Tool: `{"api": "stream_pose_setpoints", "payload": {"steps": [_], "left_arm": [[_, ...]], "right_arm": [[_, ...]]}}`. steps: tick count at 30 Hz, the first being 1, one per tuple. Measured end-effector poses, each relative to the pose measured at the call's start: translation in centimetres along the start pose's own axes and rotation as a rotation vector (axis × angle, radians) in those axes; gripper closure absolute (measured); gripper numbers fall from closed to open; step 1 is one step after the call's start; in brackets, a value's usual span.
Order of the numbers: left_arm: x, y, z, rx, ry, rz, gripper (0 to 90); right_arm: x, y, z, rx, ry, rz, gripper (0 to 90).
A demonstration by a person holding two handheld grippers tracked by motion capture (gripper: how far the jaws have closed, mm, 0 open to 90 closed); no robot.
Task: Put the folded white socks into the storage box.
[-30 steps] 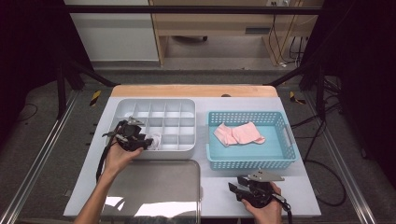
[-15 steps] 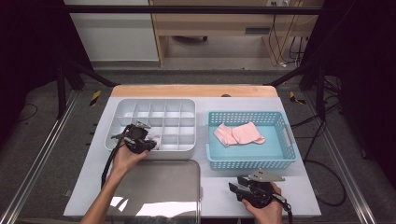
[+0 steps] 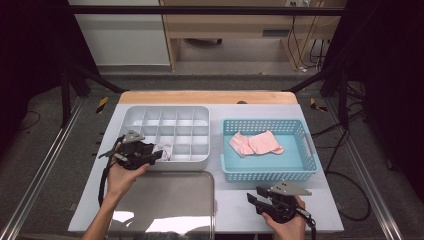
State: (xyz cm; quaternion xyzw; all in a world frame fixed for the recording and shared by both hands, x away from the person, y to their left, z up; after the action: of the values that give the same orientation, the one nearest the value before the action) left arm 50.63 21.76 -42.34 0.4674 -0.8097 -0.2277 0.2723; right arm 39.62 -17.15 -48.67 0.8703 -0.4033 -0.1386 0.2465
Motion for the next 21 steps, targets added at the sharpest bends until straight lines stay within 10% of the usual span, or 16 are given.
{"api": "stream_pose_setpoints", "payload": {"steps": [11,21], "left_arm": [[0.4,3.1,3.2,0.114,0.042,0.048,50.1],[0.8,3.4,6.7,0.085,0.039,0.025,49.8]], "right_arm": [[0.6,1.6,-1.0,0.063,-0.008,0.030,53.9],[1.2,2.8,-2.1,0.110,-0.018,0.050,53.0]]}}
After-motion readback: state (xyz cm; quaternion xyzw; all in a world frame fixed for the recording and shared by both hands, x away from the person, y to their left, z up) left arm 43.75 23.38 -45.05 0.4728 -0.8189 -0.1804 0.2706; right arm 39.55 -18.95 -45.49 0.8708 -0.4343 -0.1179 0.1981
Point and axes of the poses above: each handheld gripper's, and its own axes: y roughly backward along the jaws, z roughly out of its underside, x roughly to its right, the point moved 4 cm from there along -y, roughly forward along the jaws, and after that the axes turned 11 degrees about y, right-handed, at the moved point
